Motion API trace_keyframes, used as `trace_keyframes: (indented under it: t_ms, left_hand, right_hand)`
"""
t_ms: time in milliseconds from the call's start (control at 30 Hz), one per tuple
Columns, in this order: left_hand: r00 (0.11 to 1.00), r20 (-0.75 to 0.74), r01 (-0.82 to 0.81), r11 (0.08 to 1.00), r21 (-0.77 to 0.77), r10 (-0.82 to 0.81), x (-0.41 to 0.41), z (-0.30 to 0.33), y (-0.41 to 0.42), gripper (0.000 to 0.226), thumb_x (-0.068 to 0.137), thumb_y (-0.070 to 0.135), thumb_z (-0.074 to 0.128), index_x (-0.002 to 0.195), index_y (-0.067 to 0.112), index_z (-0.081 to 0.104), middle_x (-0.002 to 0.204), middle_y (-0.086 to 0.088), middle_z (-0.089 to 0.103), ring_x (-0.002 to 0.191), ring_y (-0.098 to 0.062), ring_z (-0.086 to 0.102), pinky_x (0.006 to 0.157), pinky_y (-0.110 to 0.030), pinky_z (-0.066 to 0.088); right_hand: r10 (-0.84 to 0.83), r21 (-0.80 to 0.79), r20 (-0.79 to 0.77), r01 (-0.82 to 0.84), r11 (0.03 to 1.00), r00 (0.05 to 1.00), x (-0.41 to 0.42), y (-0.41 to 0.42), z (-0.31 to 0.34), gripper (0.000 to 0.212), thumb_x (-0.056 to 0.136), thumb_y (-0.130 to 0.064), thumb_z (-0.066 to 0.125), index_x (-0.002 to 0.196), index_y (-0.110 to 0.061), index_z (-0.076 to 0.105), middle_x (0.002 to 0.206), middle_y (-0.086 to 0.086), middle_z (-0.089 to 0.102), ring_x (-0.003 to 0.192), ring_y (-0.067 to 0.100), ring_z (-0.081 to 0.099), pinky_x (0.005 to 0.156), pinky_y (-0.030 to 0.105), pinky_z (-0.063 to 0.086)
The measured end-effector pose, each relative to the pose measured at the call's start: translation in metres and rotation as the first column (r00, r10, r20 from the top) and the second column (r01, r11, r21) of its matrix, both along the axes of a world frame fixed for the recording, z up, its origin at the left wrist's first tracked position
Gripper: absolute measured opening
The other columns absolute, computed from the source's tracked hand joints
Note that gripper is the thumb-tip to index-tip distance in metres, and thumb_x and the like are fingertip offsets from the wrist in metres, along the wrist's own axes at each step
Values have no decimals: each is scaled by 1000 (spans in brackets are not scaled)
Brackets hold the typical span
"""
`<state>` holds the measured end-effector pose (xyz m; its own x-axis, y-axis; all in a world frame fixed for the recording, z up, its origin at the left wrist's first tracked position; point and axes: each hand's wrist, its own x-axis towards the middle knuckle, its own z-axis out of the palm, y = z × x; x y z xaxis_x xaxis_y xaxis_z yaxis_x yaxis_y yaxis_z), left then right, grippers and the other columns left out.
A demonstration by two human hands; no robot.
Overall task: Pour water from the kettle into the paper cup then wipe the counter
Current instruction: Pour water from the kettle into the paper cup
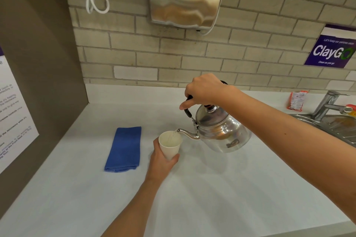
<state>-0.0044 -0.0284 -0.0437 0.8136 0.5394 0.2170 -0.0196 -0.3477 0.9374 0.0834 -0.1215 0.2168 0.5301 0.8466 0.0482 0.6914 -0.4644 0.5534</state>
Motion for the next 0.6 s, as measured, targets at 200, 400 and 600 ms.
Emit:
trace_keyframes:
  t_ms: [200, 400, 600]
  left_hand:
    - [1000, -9, -3, 1000, 10, 3, 0, -1, 0, 85, 67, 26, 79, 131, 24, 22, 126, -4, 49, 102, -15, 46, 84, -28, 44]
    - [1000, 2, -6, 1000, 3, 6, 1, -2, 1, 84, 66, 26, 79, 129, 26, 24, 121, 0, 49, 100, -14, 47, 82, -26, 44]
    - [1000, 9, -1, 1000, -1, 1, 2, -3, 1, 84, 66, 26, 79, 129, 27, 24, 114, 8, 43, 100, -14, 47, 82, -26, 44]
  right_hand:
    - [0, -5, 4, 0, 1000, 1000, -2, 2, 1, 66, 80, -71, 43, 83, -9, 66, 51, -3, 39, 49, 14, 38, 44, 24, 22]
    - [2, 0, -5, -2, 1000, 1000, -4, 2, 3, 67, 79, -71, 43, 84, -9, 67, 50, -3, 39, 46, 13, 36, 44, 24, 23]
    - [-2, -1, -9, 2, 1000, 1000, -5, 3, 5, 67, 79, -72, 44, 84, -9, 67, 50, -3, 40, 46, 13, 36, 44, 23, 23]
